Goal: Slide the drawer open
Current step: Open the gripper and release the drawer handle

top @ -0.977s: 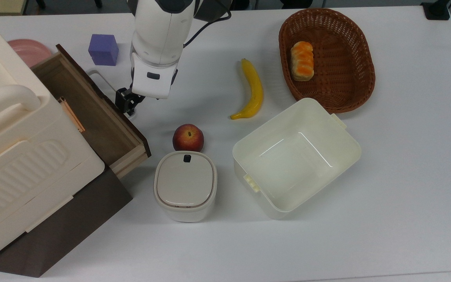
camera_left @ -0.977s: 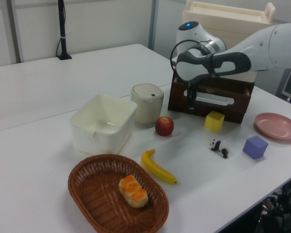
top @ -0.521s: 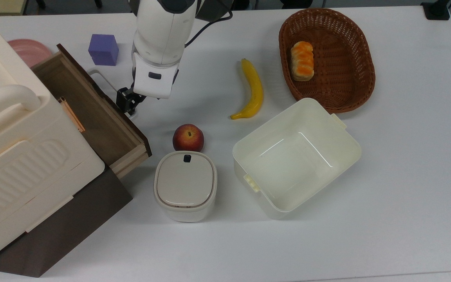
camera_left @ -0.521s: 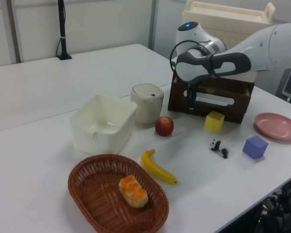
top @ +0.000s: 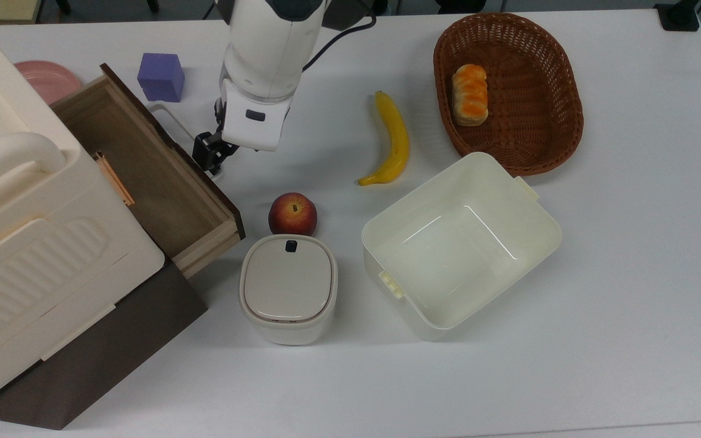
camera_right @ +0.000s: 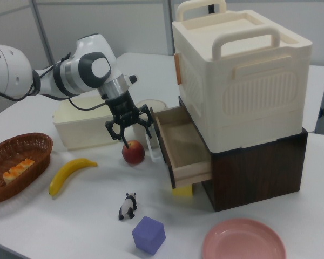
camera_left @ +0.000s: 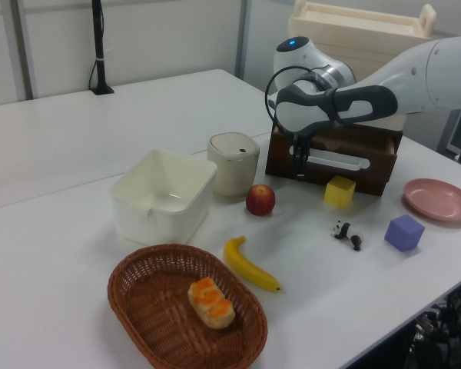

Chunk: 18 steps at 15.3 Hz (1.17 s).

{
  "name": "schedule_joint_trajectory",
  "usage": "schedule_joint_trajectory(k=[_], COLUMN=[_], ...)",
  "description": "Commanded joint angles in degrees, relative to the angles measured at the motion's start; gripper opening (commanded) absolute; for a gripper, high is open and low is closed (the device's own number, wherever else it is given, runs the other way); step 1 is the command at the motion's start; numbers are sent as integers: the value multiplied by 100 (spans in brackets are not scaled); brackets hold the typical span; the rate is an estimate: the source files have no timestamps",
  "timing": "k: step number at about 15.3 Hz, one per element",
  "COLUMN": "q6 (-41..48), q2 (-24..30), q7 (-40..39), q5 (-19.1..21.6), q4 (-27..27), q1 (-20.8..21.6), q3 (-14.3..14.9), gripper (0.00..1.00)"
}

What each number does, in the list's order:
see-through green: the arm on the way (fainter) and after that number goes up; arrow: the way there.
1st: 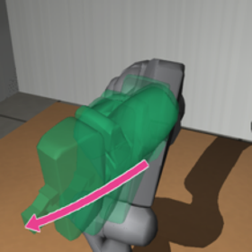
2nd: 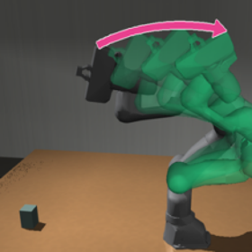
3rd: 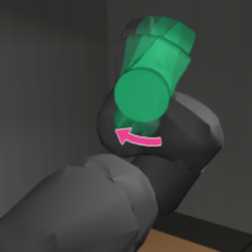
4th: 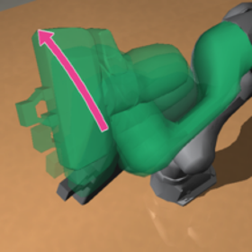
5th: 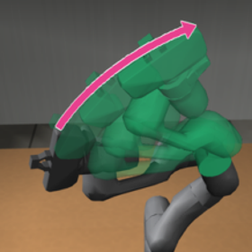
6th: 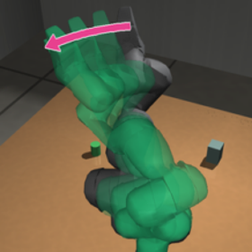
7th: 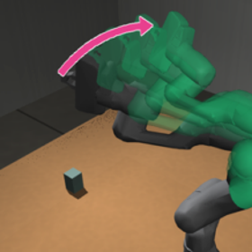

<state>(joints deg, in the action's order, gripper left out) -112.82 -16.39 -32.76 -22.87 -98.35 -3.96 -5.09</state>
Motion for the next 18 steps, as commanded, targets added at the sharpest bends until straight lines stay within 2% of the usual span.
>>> schedule_joint_trajectory(k=[1,6,7,8,12,18], q6=[111,128,120,120,128,163], q2=[206,189,180,171,241,672], q7=[437,499,508,499,569,964], q5=[116,116,116,116,160,345], q4=[-308,-281,-281,-264,-237,-167], q1=[290,300,291,282,195,71], q3=[-256,-309,-308,-308,-308,-247], gripper=[83,84,98,100,100,100])
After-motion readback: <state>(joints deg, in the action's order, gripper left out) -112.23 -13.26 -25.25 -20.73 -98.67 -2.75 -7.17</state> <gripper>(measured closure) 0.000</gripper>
